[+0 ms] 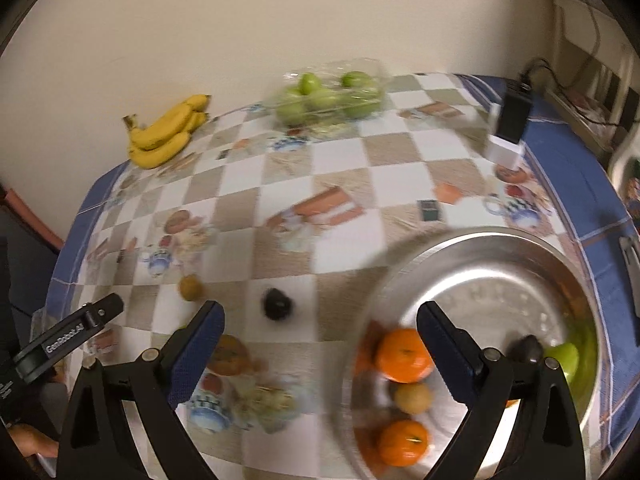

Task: Organize fruits
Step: 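Move both tools back toward the remaining fruit cluster, then grasp a small yellow fruit with the left tool while the right tool grasps a dark plum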

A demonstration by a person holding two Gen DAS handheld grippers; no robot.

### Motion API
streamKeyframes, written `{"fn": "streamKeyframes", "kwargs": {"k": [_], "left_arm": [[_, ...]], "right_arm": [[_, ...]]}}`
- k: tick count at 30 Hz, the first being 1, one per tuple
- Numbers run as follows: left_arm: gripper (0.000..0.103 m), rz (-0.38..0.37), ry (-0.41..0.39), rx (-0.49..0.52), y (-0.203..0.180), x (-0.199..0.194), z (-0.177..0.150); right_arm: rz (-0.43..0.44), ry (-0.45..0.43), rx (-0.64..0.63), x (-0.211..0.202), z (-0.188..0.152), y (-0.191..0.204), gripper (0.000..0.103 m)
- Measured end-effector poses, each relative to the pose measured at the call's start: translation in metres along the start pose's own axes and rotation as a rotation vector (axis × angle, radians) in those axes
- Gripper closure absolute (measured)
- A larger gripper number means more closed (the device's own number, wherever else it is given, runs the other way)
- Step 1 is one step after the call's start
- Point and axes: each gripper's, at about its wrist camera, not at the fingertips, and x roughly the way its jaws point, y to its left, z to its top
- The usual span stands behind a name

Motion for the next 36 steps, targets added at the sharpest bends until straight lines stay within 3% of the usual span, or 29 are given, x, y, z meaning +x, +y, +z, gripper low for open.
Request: {"fn": "streamKeyframes", "kwargs": {"k": [4, 12, 22, 36], "left_arm": [[0.000, -0.027, 0.004, -0.008, 0.006, 0.003, 0.003], [0.000, -0.066, -0.049, 0.023, -0.002, 0.005, 0.010], [0.000, -0.178, 0.015, 0.128, -0.038, 0.022, 0.014], [0.002, -0.257, 0.044, 0.153, -0.058, 0.040, 0.015]], "right_arm": [[0.046, -0.001, -0.007, 0.005, 0.003, 0.018, 0.006], [0.026, 0.037, -0.024, 0.027, 0.002, 0.032, 0.006], [-0.001, 0.086, -0.013, 0.054, 0.002, 0.034, 0.007], [-0.020, 0.145, -0.014, 0.078, 0.000, 0.034, 0.042]]}}
